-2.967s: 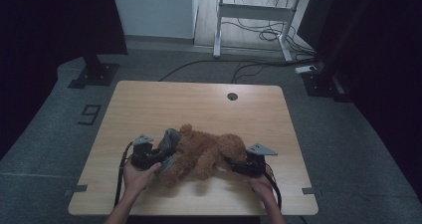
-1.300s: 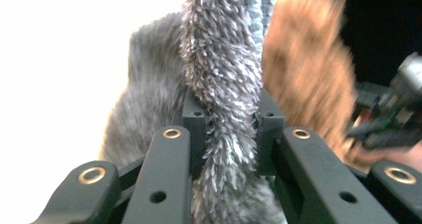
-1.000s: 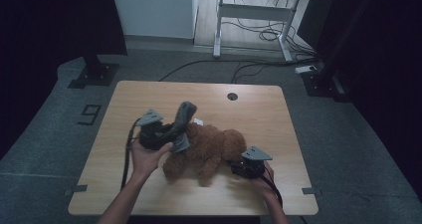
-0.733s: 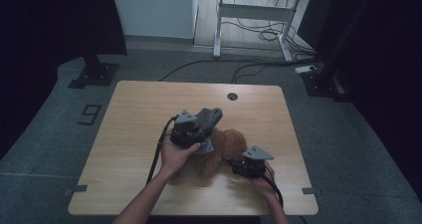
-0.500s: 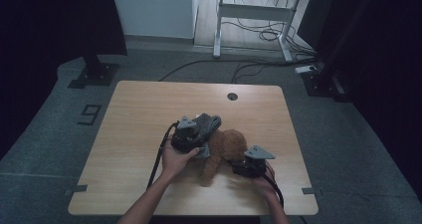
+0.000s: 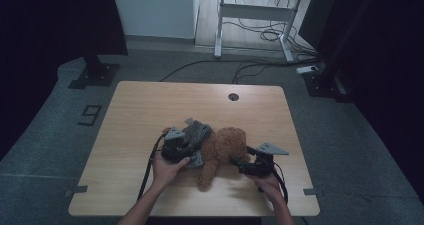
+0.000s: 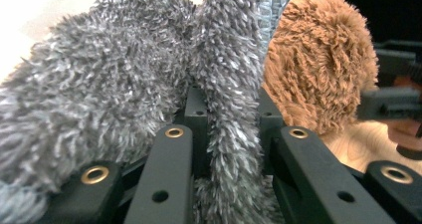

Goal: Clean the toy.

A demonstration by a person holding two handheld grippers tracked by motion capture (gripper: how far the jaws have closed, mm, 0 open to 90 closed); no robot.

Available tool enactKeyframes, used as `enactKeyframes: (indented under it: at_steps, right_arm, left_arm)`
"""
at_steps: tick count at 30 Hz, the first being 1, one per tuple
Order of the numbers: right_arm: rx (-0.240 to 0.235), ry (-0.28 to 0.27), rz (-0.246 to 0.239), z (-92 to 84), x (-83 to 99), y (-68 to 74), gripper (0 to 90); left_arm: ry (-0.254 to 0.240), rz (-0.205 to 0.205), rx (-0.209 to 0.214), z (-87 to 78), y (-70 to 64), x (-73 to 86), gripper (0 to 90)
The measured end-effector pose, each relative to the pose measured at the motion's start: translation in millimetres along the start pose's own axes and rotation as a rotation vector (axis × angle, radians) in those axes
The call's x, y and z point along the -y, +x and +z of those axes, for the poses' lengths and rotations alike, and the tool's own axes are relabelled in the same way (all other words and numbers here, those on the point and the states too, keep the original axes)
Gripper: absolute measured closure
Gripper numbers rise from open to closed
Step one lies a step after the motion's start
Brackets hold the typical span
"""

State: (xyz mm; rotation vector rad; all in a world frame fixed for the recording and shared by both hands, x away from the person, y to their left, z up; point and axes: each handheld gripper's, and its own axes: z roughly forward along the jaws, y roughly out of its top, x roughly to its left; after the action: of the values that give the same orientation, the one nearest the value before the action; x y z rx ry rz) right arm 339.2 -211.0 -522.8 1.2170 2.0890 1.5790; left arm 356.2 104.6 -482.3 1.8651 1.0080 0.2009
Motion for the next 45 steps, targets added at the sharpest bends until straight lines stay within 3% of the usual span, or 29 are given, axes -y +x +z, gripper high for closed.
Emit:
enactKeyframes:
  at_steps: [7, 10, 14, 15, 16, 17, 19, 22, 24, 27, 32, 36, 38, 39, 40, 42, 44, 45]
  right_arm:
    - [0.003, 0.027, 0.002, 4.4, 2.2, -0.5, 28.9]
    - [0.011, 0.024, -0.003, 3.2, 3.7, -1.1, 36.3]
    - [0.022, 0.011, -0.023, 2.3, 3.8, 0.6, 40.2]
    - [0.024, 0.011, -0.025, 2.2, 3.8, 0.9, 40.3]
    - [0.024, 0.011, -0.025, 2.2, 3.8, 0.9, 40.3]
    - [0.035, 0.007, -0.030, 2.1, 3.8, 2.9, 40.9]
    - [0.041, 0.009, -0.041, 1.8, 3.9, 3.8, 41.1]
    - [0.041, 0.007, -0.050, 1.5, 3.8, 3.7, 42.9]
    - [0.044, 0.006, -0.055, 1.3, 4.1, 4.0, 45.8]
    - [0.055, 0.023, -0.060, 1.0, 5.6, 2.2, 50.3]
    - [0.055, 0.021, -0.064, 0.7, 5.2, 1.9, 53.9]
    - [0.051, 0.024, -0.057, 0.1, 4.9, 0.4, 54.6]
    - [0.048, 0.021, -0.056, 0.0, 5.0, 0.0, 54.7]
    - [0.048, 0.021, -0.056, 0.0, 5.0, 0.0, 54.7]
    - [0.045, 0.020, -0.057, 0.0, 5.0, -0.1, 54.9]
    - [0.044, 0.020, -0.056, -0.1, 4.9, -0.4, 55.0]
    - [0.041, 0.021, -0.057, -0.4, 5.1, -0.7, 55.0]
    - [0.041, 0.021, -0.057, -0.4, 5.1, -0.7, 55.0]
  left_arm:
    - [0.000, -0.020, 0.031, -9.0, -6.1, -1.0, 74.7]
    - [-0.013, 0.010, 0.017, -11.7, -16.2, -12.8, 74.3]
    - [-0.032, 0.046, 0.048, -6.0, -37.7, -29.6, 74.3]
    - [-0.032, 0.046, 0.048, -6.0, -37.7, -29.6, 74.3]
    - [-0.032, 0.063, 0.057, -2.2, -45.7, -34.0, 74.3]
    - [-0.027, 0.100, 0.082, 10.5, -64.6, -41.9, 74.2]
    - [-0.017, 0.126, 0.093, 23.6, -78.4, -45.4, 74.1]
    - [0.022, 0.164, 0.084, 50.2, -95.7, -44.3, 73.9]
    - [0.046, 0.196, 0.051, 65.1, -99.3, -38.9, 73.8]
    - [0.029, 0.211, 0.028, 67.6, -98.0, -33.0, 74.3]
    - [0.024, 0.228, -0.015, 54.8, -90.1, -29.1, 74.6]
    - [0.022, 0.213, -0.081, 38.3, -71.0, -23.2, 74.4]
    - [0.012, 0.177, -0.089, 28.0, -55.5, -20.0, 74.4]
    - [0.012, 0.177, -0.089, 28.0, -55.5, -20.0, 74.5]
    - [-0.007, 0.160, -0.110, 15.7, -42.7, -17.4, 74.5]
    - [-0.020, 0.185, -0.157, 3.1, -33.5, -13.3, 74.5]
    - [-0.036, 0.164, -0.174, -9.4, -21.2, -5.5, 74.5]
    - [-0.036, 0.164, -0.174, -9.4, -21.2, -5.5, 74.6]
